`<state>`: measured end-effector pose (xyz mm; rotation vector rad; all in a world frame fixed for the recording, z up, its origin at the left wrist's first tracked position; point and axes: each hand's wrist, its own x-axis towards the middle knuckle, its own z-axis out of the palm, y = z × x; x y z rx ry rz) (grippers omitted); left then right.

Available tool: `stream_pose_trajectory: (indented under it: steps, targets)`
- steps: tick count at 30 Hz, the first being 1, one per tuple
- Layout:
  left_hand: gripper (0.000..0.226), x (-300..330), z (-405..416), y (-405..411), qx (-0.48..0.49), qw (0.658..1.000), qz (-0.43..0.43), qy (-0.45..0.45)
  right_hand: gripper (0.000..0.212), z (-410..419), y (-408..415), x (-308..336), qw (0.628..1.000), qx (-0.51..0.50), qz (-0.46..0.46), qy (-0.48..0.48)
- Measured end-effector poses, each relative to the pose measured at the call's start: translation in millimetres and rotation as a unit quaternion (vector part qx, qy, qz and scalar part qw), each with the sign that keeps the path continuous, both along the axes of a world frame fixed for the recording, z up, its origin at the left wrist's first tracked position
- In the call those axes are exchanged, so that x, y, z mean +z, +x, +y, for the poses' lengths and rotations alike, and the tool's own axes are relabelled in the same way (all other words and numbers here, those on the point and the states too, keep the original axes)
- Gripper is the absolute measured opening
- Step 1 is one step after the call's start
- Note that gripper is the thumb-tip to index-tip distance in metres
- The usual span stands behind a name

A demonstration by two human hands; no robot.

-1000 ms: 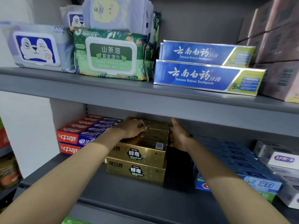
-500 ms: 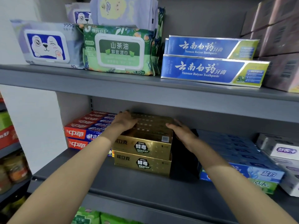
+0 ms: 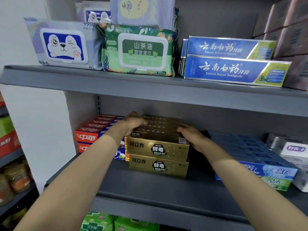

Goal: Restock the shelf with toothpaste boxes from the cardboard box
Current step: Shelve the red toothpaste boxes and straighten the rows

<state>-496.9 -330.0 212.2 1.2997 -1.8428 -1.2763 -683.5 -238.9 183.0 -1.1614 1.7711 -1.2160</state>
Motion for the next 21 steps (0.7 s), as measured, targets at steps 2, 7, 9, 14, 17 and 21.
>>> stream_pose_trajectory:
  steps: [2,7,9,14,17,21]
  targets:
    - [0.033,1,1,5,0.003,0.997,0.062,0.036,0.028,1,2,1,0.999,-0.02,-0.026,-0.025]
    - [0.04,-10,-4,19,0.009,0.996,0.093,0.003,0.047,19,0,-15,0.982,-0.108,-0.133,-0.083]
    - [0.047,-16,-3,20,0.004,0.994,0.106,0.024,0.053,28,4,-25,0.977,-0.081,-0.169,-0.099]
    - [0.04,-18,6,11,-0.015,0.987,0.139,0.077,0.054,32,14,-31,0.968,-0.065,-0.204,-0.129]
    - [0.038,-17,6,11,-0.008,0.986,0.149,0.073,0.053,33,22,-26,0.968,-0.09,-0.207,-0.107]
    - [0.031,-18,4,12,-0.014,0.988,0.137,0.062,0.051,31,25,-22,0.965,-0.111,-0.215,-0.103]
